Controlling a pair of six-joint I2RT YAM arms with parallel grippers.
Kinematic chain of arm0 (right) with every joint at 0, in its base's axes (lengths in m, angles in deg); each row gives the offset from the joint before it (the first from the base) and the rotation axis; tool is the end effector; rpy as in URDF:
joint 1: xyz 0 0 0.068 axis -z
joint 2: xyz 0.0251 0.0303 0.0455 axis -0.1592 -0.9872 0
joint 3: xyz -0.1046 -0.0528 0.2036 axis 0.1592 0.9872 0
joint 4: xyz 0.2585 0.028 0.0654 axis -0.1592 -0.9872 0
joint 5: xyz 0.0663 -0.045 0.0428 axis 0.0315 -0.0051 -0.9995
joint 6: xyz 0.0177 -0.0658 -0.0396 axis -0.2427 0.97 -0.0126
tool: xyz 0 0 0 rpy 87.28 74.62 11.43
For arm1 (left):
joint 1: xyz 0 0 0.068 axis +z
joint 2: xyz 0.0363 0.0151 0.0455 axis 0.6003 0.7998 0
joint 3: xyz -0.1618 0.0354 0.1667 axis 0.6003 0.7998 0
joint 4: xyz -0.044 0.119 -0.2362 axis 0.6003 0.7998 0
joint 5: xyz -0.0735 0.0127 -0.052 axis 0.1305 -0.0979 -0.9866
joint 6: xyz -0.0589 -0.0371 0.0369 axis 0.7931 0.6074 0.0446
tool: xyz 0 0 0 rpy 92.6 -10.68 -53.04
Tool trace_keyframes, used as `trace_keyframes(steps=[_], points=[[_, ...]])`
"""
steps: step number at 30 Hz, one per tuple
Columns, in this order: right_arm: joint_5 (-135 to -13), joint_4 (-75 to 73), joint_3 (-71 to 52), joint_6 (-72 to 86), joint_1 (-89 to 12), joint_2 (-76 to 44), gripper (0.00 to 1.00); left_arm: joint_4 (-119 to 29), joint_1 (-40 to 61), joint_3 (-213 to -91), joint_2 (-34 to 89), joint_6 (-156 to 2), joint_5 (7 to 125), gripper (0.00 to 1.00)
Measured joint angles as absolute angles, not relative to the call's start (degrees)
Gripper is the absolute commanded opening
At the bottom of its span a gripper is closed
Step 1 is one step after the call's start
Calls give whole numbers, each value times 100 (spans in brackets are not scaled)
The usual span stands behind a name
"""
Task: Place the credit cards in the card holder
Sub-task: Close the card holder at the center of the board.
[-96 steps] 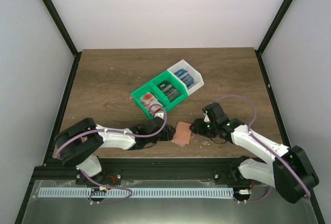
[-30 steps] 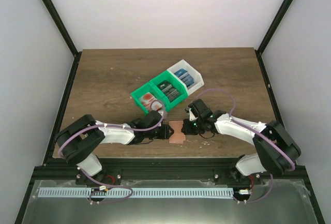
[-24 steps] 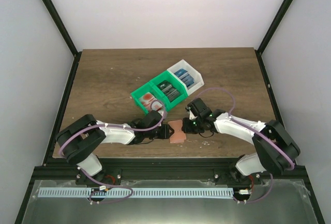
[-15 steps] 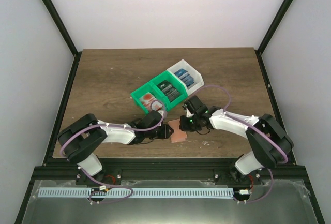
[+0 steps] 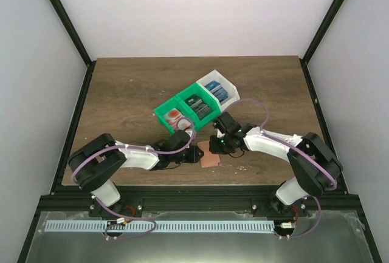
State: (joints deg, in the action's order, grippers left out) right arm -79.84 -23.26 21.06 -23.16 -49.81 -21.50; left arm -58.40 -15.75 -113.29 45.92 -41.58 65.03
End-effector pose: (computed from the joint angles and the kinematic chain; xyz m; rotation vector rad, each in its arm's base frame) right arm 0.2150 0.2048 0.0906 -0.1702 2.8492 0.6672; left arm 0.1805 -0.2543 0.0491 0.2178 2.5767 -0.9528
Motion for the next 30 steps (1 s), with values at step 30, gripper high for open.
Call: trace_keyframes(steps=[30], points=[[-7748, -2629, 1666, -2191, -5190, -2546, 0, -5882, -1558, -11329, 4640, -4093, 6509, 23]])
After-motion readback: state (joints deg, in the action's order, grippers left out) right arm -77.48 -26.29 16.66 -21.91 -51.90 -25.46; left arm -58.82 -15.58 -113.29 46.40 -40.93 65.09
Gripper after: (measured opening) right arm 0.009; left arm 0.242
